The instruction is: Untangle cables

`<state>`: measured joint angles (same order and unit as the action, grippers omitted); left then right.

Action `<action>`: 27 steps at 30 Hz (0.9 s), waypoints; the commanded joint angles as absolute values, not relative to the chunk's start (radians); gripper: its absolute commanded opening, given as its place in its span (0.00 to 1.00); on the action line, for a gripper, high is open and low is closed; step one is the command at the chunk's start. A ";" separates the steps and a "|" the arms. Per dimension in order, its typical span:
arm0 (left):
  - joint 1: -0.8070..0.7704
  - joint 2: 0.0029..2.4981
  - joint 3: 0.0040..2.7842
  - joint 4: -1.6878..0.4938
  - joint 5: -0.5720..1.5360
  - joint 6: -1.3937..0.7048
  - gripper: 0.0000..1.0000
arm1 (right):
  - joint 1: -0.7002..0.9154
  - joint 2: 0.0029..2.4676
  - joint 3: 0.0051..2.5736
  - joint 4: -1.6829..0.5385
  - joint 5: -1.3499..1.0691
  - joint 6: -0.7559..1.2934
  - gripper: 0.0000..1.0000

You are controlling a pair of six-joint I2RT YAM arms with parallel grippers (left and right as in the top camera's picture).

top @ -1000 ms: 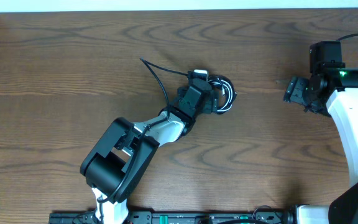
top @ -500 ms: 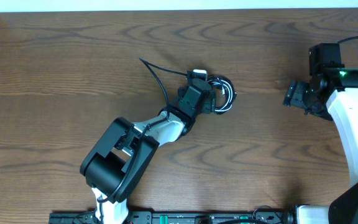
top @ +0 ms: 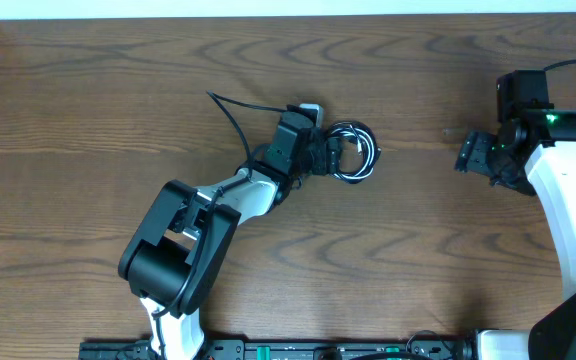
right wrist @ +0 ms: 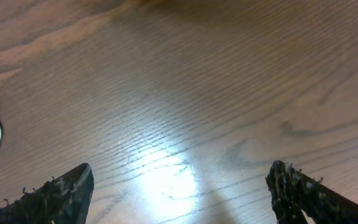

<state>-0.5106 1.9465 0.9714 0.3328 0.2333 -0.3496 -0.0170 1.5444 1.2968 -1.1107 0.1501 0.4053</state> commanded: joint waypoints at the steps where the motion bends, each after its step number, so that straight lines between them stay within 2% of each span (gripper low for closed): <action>1: -0.510 1.972 0.980 0.323 0.295 -0.322 0.80 | -0.011 1.547 1.312 -1.110 0.124 0.395 0.86; 9: -0.509 2.045 0.981 0.324 0.300 -0.321 0.79 | -0.011 1.547 1.312 -1.117 0.120 0.395 0.86; 15: -0.509 2.069 0.981 0.329 0.306 -0.369 0.46 | -0.011 1.547 1.312 -1.119 0.120 0.395 0.86; 18: -0.508 2.069 0.981 0.347 0.304 -0.369 0.12 | -0.011 1.547 1.312 -1.122 0.120 0.395 0.86; 19: -0.506 2.068 0.981 0.350 0.303 -0.369 0.08 | -0.011 1.547 1.312 -1.123 0.120 0.395 0.86; 27: -0.503 1.995 0.981 0.354 0.335 -0.381 0.08 | -0.011 1.547 1.312 -1.126 0.120 0.384 0.87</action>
